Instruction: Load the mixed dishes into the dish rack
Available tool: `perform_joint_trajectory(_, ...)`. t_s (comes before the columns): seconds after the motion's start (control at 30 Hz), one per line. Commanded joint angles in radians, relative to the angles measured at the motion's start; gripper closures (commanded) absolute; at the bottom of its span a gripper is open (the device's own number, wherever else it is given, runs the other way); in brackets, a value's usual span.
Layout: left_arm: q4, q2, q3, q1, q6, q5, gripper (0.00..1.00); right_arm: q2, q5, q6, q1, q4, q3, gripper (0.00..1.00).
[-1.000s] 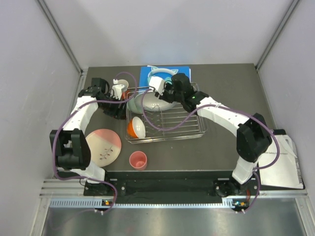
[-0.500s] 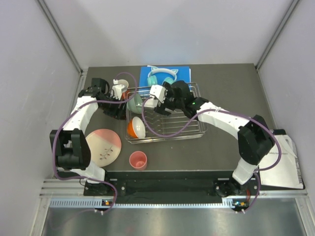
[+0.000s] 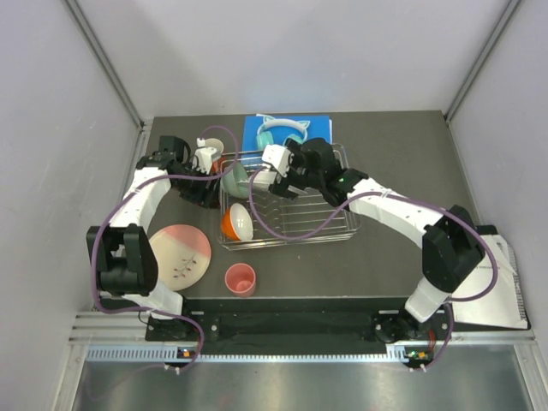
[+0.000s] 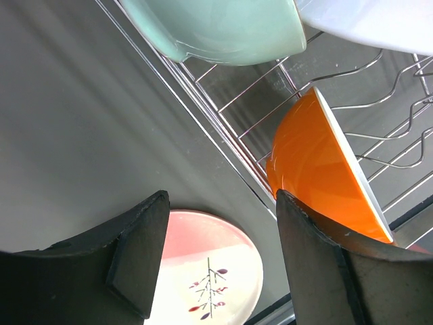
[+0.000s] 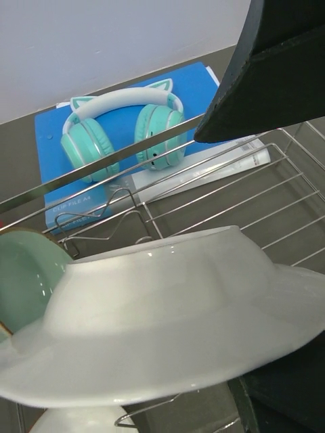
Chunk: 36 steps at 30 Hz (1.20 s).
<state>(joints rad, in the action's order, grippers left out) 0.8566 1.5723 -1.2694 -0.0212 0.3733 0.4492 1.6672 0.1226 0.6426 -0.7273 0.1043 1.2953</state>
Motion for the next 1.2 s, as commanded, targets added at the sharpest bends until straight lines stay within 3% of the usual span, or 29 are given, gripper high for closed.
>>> perform_joint_trajectory(0.0,-0.007,-0.021,-0.021,-0.003,0.003,0.020,0.31,-0.080,0.008,-0.009,-0.041,-0.045,0.024,0.00)
perform_joint_trajectory(0.63,-0.010,-0.024,-0.010,-0.003,0.003,0.016,0.31,-0.089,-0.034,-0.006,-0.110,-0.063,-0.016,0.00)
perform_joint_trajectory(1.17,-0.008,-0.028,-0.002,-0.003,0.004,0.016,0.32,0.046,-0.081,0.052,-0.087,-0.094,0.142,0.00)
